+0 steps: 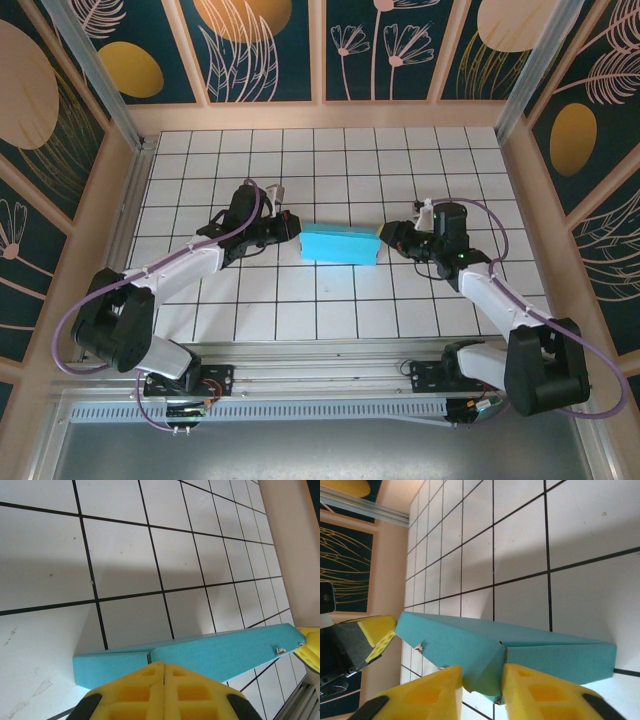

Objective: Fold the paper box

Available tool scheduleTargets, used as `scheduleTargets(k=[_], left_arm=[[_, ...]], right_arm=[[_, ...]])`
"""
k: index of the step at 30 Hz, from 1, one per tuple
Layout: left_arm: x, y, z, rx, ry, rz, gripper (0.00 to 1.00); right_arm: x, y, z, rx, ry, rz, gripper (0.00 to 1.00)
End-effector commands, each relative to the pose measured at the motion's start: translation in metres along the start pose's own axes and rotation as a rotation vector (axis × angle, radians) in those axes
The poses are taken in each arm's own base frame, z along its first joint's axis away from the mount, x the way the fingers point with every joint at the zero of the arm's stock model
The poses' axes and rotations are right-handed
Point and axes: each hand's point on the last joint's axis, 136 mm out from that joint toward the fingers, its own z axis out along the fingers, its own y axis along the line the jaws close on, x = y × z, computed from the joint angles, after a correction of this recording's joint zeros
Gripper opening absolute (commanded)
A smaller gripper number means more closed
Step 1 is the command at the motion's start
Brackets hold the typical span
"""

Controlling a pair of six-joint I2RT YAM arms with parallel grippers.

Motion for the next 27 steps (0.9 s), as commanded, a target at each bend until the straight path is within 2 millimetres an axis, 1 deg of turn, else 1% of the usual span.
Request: scheduleTargets(k=[1, 3, 5, 9, 11, 15, 27], left_arm=[[0.058, 0.06, 0.004, -0.205, 0.183, -0.072, 0.06], [0.056, 0.059, 0.004, -0.204, 0.18, -0.067, 0.06], [0.055, 0.058, 0.004, -0.203, 0.181, -0.066, 0.05], [0.056, 0.058, 0.005, -0.2, 0.183, -0.066, 0.05], [0.055, 0.058, 0.005, -0.199, 0.181, -0.066, 0.05], [0.055, 0.057, 0.005, -0.197, 0.182, -0.066, 0.05], [0.053, 0.055, 0.007, -0.192, 0.182, -0.064, 0.05]], right_arm=[[0.001, -0.01, -0.008, 0.084, 0.019, 0.075, 0.34], [-0.013, 0.001, -0.014, 0.069, -0.015, 0.07, 0.36], [-0.022, 0.003, -0.017, 0.067, -0.037, 0.079, 0.38], [-0.026, 0.007, -0.014, 0.029, -0.03, 0.108, 0.4], [-0.026, 0.006, -0.011, 0.019, -0.023, 0.125, 0.42], [-0.022, 0.003, -0.005, 0.017, 0.008, 0.14, 0.41], [-0.007, -0.002, 0.001, -0.005, 0.052, 0.163, 0.4]])
